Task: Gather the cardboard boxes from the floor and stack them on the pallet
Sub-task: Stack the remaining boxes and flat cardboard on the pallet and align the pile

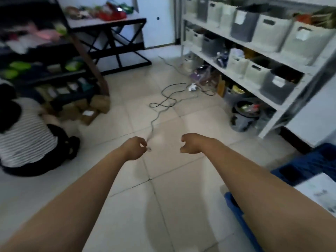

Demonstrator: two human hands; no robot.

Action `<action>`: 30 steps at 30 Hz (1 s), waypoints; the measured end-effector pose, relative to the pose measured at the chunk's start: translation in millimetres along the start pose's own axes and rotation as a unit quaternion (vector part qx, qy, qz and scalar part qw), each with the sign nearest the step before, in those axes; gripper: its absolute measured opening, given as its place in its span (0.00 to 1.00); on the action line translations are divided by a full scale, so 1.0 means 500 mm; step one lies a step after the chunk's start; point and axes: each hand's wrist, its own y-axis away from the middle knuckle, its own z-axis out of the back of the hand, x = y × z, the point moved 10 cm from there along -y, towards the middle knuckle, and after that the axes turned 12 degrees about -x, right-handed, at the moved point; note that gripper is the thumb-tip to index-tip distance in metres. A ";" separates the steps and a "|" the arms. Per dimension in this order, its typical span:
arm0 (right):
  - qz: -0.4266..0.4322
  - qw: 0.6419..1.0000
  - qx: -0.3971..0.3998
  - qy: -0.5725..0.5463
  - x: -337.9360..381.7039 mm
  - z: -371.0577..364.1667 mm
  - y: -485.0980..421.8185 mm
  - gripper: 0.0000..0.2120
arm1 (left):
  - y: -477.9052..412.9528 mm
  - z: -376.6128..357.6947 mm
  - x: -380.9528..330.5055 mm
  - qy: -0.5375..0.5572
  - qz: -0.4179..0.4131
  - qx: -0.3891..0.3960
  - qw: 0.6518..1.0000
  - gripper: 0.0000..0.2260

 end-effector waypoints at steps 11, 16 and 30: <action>0.209 0.955 0.123 0.171 0.585 -0.226 -0.232 0.23 | 0.263 0.069 0.717 0.121 0.354 -0.076 0.924 0.09; 0.316 0.920 0.139 0.185 0.854 -0.377 -0.246 0.22 | 0.433 0.080 0.931 0.193 0.505 -0.215 0.813 0.05; 0.490 0.739 0.298 0.353 1.280 -1.072 0.093 0.25 | 1.111 -0.430 1.073 0.361 0.786 -0.154 0.478 0.06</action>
